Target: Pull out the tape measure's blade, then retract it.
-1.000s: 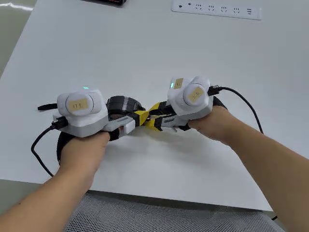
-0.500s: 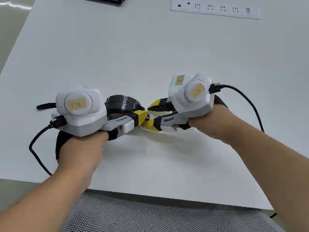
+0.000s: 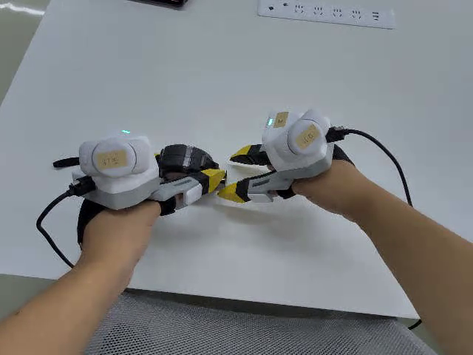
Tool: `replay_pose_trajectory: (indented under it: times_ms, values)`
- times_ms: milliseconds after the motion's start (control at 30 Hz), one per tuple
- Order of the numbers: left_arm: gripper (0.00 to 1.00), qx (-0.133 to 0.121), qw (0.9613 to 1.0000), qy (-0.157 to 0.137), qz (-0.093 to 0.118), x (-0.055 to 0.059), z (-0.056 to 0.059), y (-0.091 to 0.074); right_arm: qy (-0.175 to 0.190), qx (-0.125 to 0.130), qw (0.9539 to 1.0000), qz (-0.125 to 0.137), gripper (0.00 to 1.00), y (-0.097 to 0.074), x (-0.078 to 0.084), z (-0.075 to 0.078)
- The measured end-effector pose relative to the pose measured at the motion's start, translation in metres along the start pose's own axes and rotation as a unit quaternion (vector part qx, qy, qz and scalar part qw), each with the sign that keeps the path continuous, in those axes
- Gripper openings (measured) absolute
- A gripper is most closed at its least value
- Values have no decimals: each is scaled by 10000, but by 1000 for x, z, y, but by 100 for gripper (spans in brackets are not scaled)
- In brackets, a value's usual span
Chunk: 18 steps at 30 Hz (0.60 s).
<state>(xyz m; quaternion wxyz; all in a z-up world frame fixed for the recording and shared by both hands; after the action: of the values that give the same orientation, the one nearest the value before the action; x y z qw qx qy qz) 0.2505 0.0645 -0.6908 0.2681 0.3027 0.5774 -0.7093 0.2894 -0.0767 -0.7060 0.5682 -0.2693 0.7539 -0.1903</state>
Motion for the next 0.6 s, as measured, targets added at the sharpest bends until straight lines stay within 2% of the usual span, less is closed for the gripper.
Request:
replay_pose_trajectory:
  times_ms: [233,600]
  values:
    - [68,112,9996,269,12,-3,2,-5,-34,79,9999,129,45,-8,-3,-5]
    - [78,245,9989,405,-5,-5,2,-10,16,197,9996,209,50,-17,-4,-9]
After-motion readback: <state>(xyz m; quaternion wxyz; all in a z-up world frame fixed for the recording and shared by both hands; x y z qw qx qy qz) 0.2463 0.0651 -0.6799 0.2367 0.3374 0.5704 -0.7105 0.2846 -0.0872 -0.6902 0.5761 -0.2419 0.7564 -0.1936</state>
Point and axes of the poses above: the centre of the closed fingertips' face, and the gripper's own axes: y roughly forward along the fingers, z roughly to its right, x roughly out of its underside, the point moved 8 cm from there along -y, roughly backward along the fingers, and after that the axes turned 11 degrees about -x, right-handed, at the moved point
